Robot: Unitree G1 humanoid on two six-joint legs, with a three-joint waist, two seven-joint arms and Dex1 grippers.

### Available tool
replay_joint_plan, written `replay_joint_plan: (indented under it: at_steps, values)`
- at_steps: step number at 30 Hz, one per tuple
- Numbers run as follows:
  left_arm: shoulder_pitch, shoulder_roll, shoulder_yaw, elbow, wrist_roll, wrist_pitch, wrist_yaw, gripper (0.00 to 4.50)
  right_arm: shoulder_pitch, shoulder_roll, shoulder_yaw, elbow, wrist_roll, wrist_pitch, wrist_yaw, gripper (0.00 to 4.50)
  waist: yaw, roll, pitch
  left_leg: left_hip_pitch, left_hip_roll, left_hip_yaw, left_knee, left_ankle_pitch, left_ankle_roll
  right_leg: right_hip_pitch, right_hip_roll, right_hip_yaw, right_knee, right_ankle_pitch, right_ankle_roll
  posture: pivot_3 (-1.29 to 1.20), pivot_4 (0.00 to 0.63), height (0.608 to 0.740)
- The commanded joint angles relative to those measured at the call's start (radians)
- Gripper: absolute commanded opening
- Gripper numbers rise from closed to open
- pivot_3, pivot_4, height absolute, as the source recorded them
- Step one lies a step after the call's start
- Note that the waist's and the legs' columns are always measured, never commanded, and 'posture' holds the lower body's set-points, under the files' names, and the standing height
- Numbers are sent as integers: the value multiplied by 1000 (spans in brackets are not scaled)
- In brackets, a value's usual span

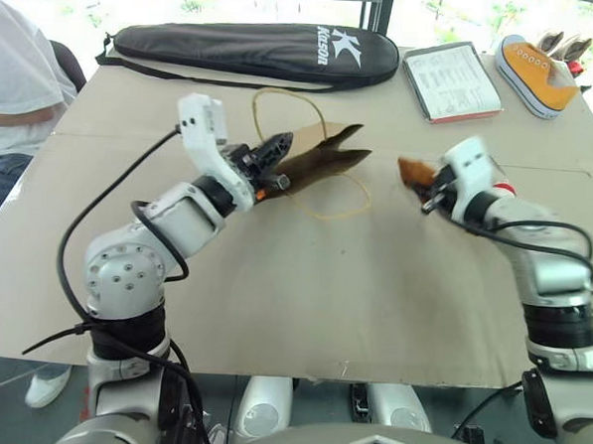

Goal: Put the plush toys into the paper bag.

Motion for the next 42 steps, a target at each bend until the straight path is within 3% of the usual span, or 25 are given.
replay_joint_plan:
  at_steps: [1, 8, 12, 18, 24, 30, 42]
  values:
    - [-13, -22, -8, 1, -33, 0, 9, 0, -65, 34, -45, -165, 148, 42, -3, 41, -1, 0, 0, 0, 0, 0, 0, 0, 0, 0, 1, 0, 0, 0, 0, 0, 150, 740]
    - [-42, -59, 41, 74, -171, -16, 70, 0, -60, 25, 288, -91, -55, -203, 44, 41, 3, 0, 0, 0, 0, 0, 0, 0, 0, 0, 0, 0, 0, 0, 0, 0, 150, 740]
    - [-54, -71, 63, 88, -274, -33, 149, 0, -65, 14, 397, -7, -153, -339, 84, 41, 5, -1, 0, -1, 0, -1, 0, 0, 0, 0, -1, -1, -1, 0, 0, 0, 150, 740]
    - [-34, -70, 59, 52, -396, -72, 257, 0, -93, -21, 453, 62, -248, -468, 146, 41, 6, -1, 0, -1, 0, -2, 0, 0, 0, 0, -1, -2, -1, 0, 0, 0, 150, 740]
    - [-43, -67, 61, 61, -419, -136, 330, 0, -108, -19, 361, 32, -162, -425, 177, 41, 6, -1, 0, -1, 0, -2, 0, 0, -1, 0, -1, -2, -1, 0, 0, 0, 150, 740]
    - [-54, -67, 38, 80, -430, -161, 343, 0, -72, -48, 364, -18, -142, -426, 221, 41, 8, -1, 0, -1, 0, -2, 0, 0, 0, 1, -1, -2, -2, 0, 0, 0, 150, 740]
    - [-35, -48, -17, 61, -519, -156, 346, 0, -194, 9, 539, 203, -351, -509, 224, 41, 5, -1, 0, -1, 0, -1, 0, 2, -4, 0, 0, -2, -2, 0, 0, 0, 150, 740]
